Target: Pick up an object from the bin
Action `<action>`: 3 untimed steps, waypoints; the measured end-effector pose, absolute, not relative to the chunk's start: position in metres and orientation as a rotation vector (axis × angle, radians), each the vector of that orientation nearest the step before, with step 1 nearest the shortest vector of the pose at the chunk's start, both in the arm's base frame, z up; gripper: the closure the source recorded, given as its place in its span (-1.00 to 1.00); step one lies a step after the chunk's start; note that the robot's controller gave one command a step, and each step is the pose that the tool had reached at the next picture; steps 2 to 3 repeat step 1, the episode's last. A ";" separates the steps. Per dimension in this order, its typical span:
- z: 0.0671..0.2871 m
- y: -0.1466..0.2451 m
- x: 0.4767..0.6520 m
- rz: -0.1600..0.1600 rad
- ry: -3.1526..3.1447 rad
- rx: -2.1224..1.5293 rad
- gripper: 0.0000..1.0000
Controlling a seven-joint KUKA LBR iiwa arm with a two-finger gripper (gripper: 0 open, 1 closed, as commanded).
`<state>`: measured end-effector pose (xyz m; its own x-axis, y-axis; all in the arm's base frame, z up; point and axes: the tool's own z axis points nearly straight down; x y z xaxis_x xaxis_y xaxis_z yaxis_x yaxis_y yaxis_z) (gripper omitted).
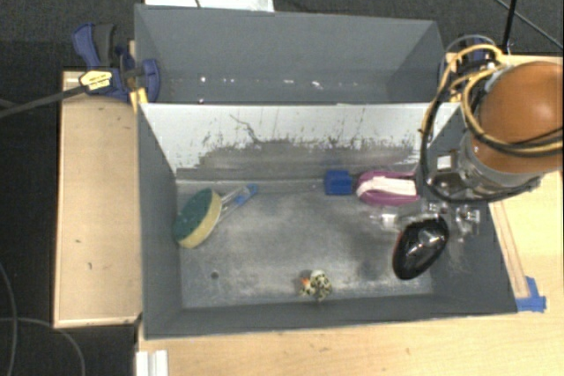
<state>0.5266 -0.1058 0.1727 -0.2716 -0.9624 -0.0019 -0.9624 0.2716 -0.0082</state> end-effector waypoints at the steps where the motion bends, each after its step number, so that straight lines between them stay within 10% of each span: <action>1: 0.197 -0.105 0.528 -0.003 2.510 -1.883 1.00; 3: 0.197 -0.105 0.528 -0.003 2.510 -1.883 1.00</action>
Offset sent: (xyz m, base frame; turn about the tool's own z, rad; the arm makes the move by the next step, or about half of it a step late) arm 0.0001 0.0001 0.0224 0.0000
